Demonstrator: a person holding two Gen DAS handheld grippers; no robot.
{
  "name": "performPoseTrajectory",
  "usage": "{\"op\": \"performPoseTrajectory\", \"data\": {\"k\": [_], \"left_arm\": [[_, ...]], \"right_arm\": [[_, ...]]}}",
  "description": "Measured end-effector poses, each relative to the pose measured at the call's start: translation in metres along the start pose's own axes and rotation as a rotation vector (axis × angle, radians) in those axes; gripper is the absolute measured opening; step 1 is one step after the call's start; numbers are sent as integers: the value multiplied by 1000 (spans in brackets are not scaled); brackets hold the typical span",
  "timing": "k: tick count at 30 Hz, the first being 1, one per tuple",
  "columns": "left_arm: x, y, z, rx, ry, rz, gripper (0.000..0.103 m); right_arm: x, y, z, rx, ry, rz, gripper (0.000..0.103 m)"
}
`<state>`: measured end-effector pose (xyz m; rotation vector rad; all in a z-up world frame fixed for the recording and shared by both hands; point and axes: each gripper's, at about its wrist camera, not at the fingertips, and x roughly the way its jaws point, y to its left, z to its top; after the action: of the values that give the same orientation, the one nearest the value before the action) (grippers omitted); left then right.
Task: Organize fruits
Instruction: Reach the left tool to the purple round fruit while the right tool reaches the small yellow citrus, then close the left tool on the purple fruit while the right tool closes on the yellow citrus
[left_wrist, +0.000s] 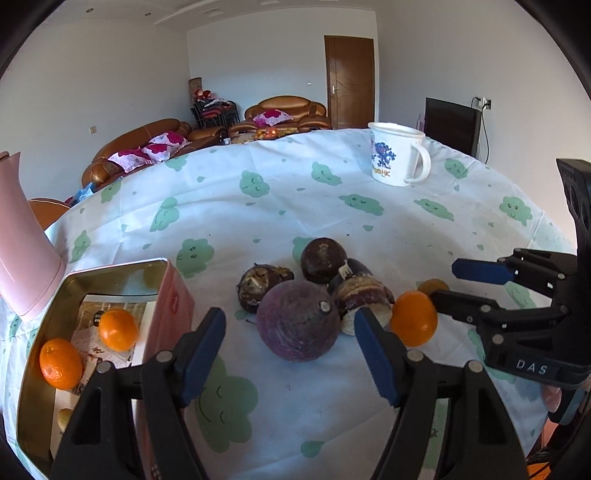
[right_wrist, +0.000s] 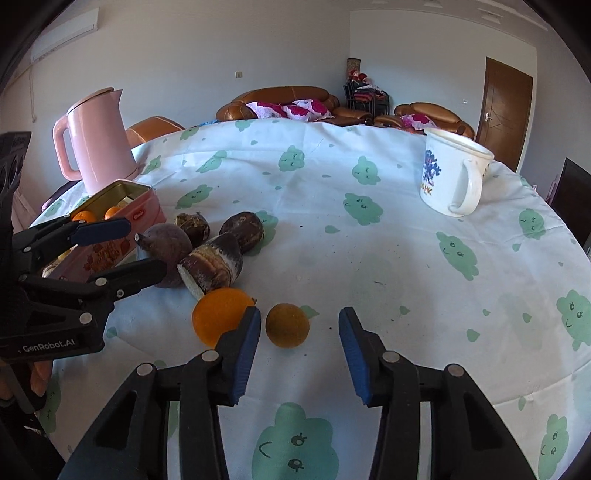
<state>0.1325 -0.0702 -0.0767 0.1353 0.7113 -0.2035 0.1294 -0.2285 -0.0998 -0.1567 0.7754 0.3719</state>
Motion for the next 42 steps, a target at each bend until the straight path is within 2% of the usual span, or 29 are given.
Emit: {"op": "performPoseTrajectory", "data": {"k": [6, 9, 19, 42], "left_arm": [[15, 0, 5, -11, 49, -37, 74], [19, 0, 5, -12, 68, -55, 55], [10, 7, 2, -45, 37, -78, 55], [-27, 11, -6, -54, -130, -28, 55]], "right_arm": [[10, -6, -2, 30, 54, 67, 34], [9, -4, -2, 21, 54, 74, 28], [-3, 3, -2, -18, -10, 36, 28], [-34, 17, -8, -98, -201, -5, 28]]}}
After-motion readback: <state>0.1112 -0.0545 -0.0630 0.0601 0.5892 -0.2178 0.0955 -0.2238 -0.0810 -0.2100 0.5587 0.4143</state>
